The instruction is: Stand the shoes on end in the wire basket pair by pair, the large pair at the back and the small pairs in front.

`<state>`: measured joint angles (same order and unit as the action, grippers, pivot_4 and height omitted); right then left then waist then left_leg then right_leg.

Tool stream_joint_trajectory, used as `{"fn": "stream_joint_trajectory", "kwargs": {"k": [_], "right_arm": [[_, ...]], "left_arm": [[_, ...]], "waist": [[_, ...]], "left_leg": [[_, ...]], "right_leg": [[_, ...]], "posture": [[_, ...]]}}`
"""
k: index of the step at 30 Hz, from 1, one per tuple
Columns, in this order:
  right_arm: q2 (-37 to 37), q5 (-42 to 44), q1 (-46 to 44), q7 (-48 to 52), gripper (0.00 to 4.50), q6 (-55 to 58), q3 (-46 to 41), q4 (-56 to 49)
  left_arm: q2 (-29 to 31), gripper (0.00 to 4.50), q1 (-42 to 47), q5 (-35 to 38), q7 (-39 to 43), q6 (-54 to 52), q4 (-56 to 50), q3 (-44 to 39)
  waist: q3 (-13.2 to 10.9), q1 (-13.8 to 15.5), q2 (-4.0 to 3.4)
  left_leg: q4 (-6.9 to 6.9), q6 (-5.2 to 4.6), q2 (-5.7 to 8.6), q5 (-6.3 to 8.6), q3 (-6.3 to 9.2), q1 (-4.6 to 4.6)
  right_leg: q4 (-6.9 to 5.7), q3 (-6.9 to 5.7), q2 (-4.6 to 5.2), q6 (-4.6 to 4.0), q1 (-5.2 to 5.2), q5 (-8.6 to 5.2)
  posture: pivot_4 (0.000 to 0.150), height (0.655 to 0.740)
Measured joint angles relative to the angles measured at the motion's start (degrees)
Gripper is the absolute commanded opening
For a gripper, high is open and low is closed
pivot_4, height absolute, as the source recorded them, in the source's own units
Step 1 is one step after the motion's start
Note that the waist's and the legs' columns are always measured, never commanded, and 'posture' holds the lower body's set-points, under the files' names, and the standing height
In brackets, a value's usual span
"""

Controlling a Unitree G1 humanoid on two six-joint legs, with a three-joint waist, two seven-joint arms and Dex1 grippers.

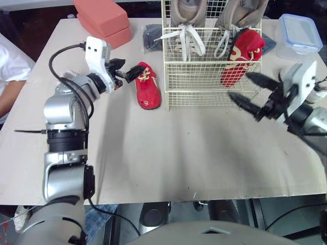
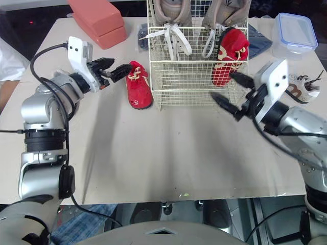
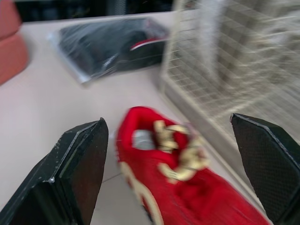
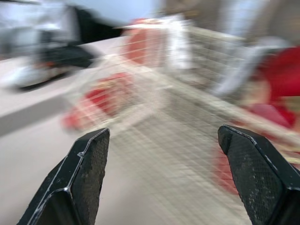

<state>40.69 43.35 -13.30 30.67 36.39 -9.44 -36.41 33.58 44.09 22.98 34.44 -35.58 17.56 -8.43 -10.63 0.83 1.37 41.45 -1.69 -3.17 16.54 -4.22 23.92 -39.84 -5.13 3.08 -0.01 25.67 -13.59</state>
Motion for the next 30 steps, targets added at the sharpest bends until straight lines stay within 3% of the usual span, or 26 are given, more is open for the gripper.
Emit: {"fn": "stream_joint_trajectory", "kwargs": {"k": [8,20,23,26,30], "right_arm": [[-3.19,-4.52,5.19,0.25,3.62,-3.22,5.08,-5.09],[-5.7,-9.25,7.18,-0.34,3.62,-5.4,6.88,-5.89],[-5.85,-10.11,7.22,-0.23,3.73,-5.46,7.46,-5.89],[-6.07,-10.49,7.25,-0.15,3.73,-5.48,7.49,-5.97],[-6.19,-10.81,7.23,0.08,3.73,-5.49,7.49,-6.04]], "left_arm": [[-2.84,4.5,7.83,-3.94,-4.35,-1.4,17.78,0.13],[-2.47,4.5,16.3,-6.05,-2.85,-9.27,30.11,0.07],[-1.61,3.83,17.87,-7.01,-0.14,-10.55,33.66,1.3],[-1.13,2.5,19.61,-7.2,2.66,-11.69,37.41,1.95],[0.13,1.44,21.29,-8.27,5.83,-12.11,41.74,2.78]], "waist": [[0.03,-0.06,0.07],[0.05,-0.13,0.12],[0.05,-0.17,0.12],[0.06,-0.23,0.14],[0.09,-0.98,0.16]], "left_leg": [[0.0,0.04,0.0,-0.02,-0.02,-0.01],[0.01,0.06,0.01,-0.04,-0.02,-0.06],[0.02,0.06,0.01,-0.04,-0.07,-0.07],[0.02,0.06,0.01,-0.03,-0.09,-0.09],[0.02,0.07,0.0,-0.04,-0.11,-0.14]], "right_leg": [[-0.01,-0.03,0.0,-0.01,0.01,0.0],[-0.07,-0.2,-0.03,0.0,0.01,-0.01],[-0.07,-0.21,-0.02,0.0,0.0,-0.01],[-0.06,-0.19,-0.02,0.0,0.0,-0.01],[-0.08,-0.15,-0.04,0.0,0.0,-0.01]], "posture": [[0.15,0.686],[0.15,0.686],[0.15,0.686],[0.15,0.686],[0.15,0.686]]}}
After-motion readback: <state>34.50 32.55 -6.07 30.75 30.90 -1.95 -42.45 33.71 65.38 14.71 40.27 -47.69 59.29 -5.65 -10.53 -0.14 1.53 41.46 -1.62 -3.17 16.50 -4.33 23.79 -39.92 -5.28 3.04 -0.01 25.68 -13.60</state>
